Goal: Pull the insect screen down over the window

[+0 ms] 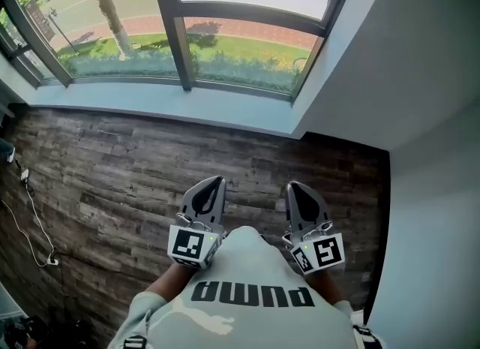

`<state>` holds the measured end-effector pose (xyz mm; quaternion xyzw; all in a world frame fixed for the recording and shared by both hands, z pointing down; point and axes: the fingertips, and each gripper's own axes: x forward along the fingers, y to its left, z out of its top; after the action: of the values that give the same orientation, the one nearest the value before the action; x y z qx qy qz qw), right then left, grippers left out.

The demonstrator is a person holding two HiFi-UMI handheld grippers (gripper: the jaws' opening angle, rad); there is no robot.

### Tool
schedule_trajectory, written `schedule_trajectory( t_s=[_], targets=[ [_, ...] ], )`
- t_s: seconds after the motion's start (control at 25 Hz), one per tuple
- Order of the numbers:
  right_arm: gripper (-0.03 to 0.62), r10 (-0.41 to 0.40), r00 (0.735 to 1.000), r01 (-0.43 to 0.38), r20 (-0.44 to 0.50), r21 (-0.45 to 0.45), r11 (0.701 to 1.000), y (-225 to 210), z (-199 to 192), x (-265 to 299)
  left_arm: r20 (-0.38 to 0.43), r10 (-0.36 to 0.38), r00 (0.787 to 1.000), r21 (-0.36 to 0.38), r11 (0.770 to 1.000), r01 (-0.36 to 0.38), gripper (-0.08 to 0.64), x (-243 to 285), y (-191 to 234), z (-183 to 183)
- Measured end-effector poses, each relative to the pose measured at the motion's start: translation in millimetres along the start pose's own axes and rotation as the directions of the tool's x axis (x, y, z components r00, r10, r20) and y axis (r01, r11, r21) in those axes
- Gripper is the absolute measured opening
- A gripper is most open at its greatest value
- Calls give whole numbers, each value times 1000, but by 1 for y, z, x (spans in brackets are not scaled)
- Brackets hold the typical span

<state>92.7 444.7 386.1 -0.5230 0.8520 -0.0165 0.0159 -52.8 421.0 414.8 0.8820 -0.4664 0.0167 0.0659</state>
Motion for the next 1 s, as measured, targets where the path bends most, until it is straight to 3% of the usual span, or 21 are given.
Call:
schedule_trajectory(
  t_s=[0.28,0.6,0.8,1.0],
  targets=[
    [5,-12,1000,12,4,-1,1000,23,-4,18,19,38,999,22,999,-39,4,-21,34,-7],
    [6,-38,999,38,-12,-16,999,62,-6,48,29,54,998,-36,998,-53,4,-53,81,-9],
    [6,-17,1000,16,-18,-25,1000,70,-6,70,44,76,996,-35,997,-75,4,-58,101,-6],
    [6,27,999,-27,-42,-11,1000,60,-27,116,6,133,991,-47,990,-132,5,-38,131,-18]
  ],
)
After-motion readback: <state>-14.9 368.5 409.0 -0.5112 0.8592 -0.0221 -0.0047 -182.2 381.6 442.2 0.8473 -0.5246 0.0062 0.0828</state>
